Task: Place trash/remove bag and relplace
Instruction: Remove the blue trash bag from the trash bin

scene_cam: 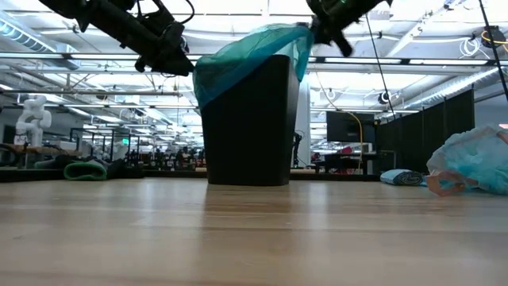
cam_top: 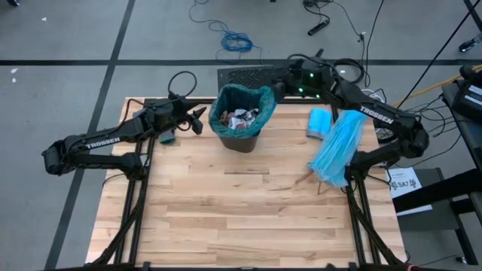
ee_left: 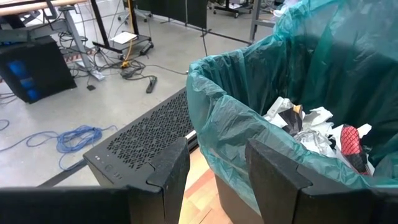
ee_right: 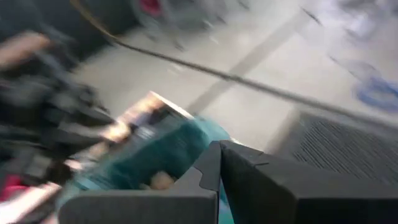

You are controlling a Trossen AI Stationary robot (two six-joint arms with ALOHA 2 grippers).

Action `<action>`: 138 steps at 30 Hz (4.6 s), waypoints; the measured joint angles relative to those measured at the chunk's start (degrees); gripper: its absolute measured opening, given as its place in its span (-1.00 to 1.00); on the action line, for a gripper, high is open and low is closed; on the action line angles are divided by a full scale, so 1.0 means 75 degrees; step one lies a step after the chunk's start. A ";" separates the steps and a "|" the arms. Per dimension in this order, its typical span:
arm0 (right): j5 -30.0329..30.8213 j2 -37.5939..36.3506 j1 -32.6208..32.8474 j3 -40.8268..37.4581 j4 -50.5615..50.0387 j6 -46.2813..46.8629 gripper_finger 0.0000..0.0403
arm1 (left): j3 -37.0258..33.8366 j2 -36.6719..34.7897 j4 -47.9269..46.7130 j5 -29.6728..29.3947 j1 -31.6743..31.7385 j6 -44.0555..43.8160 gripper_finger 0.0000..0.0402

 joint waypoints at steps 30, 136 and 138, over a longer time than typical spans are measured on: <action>-0.1178 0.0602 0.0507 -0.0008 0.2699 -0.0300 -1.00 | 0.0000 0.0002 0.0269 0.0174 0.0012 0.0000 -0.19; -0.0415 0.0533 0.1098 -0.0003 0.2149 0.0691 -1.00 | -0.0006 0.4277 1.0275 0.8924 0.3404 -1.1200 -0.19; -0.0415 0.0573 0.1096 -0.0003 0.2142 0.0688 -1.00 | -0.0006 0.4277 1.0620 0.8755 0.3404 -1.1576 -0.19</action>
